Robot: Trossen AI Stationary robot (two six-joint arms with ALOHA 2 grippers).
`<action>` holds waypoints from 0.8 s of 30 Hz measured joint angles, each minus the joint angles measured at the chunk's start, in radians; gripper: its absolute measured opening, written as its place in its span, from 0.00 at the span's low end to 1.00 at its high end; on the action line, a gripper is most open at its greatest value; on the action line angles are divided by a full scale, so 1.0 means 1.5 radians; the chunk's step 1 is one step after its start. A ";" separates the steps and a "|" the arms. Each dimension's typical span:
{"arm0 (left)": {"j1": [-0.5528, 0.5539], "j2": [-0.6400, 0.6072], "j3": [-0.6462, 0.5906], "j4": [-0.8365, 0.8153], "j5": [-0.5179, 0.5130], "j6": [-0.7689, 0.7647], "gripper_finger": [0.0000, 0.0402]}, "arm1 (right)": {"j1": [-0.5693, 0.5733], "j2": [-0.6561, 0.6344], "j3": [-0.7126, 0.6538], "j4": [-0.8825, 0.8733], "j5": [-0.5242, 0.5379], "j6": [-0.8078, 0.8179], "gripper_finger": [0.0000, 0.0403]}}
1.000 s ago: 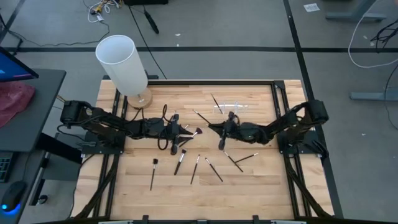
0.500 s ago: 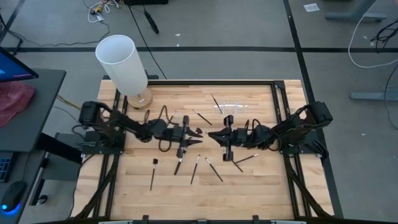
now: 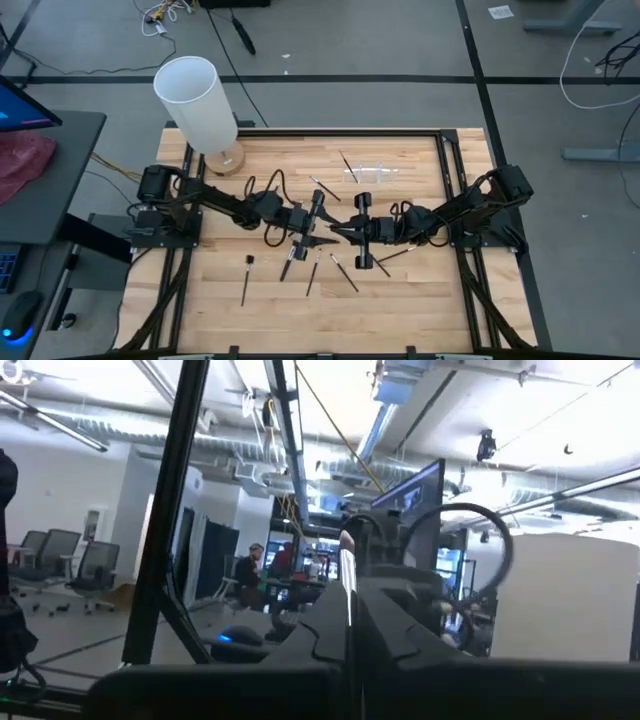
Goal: Put items in baskets/containers
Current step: Put the black eyeshadow brush into the transparent organizer
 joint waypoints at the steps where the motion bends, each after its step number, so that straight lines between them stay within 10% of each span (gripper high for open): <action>1: -0.005 0.000 0.006 -0.001 -0.006 -0.001 0.53 | 0.000 0.000 0.000 -0.001 0.000 -0.003 0.02; 24: -0.029 0.000 0.022 0.024 -0.075 0.032 0.04 | 0.011 -0.001 0.001 -0.002 0.002 -0.048 0.02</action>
